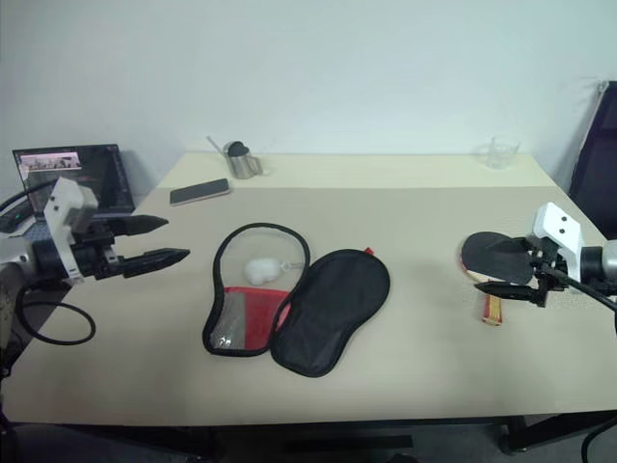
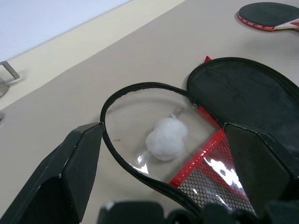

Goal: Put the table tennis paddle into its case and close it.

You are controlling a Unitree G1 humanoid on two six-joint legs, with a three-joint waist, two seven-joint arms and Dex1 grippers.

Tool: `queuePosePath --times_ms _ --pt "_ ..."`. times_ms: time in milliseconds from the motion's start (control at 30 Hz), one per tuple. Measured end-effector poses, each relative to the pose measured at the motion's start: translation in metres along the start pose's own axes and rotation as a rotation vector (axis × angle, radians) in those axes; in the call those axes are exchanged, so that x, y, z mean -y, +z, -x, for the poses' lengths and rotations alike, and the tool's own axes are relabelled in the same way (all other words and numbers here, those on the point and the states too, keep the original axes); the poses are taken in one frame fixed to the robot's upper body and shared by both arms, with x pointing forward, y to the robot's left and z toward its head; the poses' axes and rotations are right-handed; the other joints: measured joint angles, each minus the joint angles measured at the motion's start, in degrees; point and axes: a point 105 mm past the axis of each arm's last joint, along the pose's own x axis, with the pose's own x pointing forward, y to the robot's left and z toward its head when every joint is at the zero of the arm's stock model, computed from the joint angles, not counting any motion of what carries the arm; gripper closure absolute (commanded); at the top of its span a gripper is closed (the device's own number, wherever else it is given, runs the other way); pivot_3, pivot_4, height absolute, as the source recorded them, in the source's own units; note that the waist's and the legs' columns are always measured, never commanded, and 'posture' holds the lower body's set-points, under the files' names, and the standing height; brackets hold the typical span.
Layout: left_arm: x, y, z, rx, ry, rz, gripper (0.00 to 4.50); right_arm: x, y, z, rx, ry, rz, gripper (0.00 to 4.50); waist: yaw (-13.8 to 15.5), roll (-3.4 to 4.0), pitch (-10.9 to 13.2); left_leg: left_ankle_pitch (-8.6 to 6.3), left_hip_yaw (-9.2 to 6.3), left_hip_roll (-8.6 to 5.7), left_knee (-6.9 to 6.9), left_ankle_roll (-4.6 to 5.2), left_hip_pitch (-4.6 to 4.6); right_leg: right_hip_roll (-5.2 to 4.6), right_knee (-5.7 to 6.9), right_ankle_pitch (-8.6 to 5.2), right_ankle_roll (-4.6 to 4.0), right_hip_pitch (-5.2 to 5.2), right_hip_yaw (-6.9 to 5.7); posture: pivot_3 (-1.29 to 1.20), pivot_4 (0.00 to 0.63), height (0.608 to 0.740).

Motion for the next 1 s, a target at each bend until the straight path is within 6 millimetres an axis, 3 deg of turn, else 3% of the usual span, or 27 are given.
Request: queuePosePath --times_ms 333,567,733,1000 --pt "-0.01 0.002 -0.002 0.005 0.069 -0.004 0.0 0.003 0.009 -0.008 0.044 -0.025 0.018 0.03 -0.1 0.0 0.0 0.0 0.07 0.0 0.0 0.0 0.11 0.01 0.1 0.0 0.0 0.0 0.07 0.0 0.15 0.74" --pt "-0.009 -0.04 -0.027 -0.056 0.09 0.129 0.0 0.004 0.009 -0.007 0.036 -0.025 0.022 0.03 0.0 -0.02 0.0 0.01 0.08 -0.02 0.0 0.01 0.11 0.0 0.11 0.0 0.0 0.02 0.07 0.0 0.15 0.74" --pt "0.001 -0.074 -0.045 -0.122 0.062 0.234 0.0 0.002 -0.004 -0.001 -0.009 -0.038 -0.008 0.03 0.1 -0.05 0.0 0.01 0.08 -0.02 0.02 0.01 0.09 0.0 0.11 0.0 0.0 0.01 0.07 0.0 0.15 0.74" --pt "0.017 -0.104 -0.071 -0.169 0.049 0.385 0.0 -0.007 -0.013 0.01 -0.052 -0.062 -0.049 0.03 0.0 -0.07 0.0 0.01 0.1 -0.02 0.03 0.01 0.12 0.0 0.17 0.0 0.0 0.02 0.09 0.0 0.15 0.74"
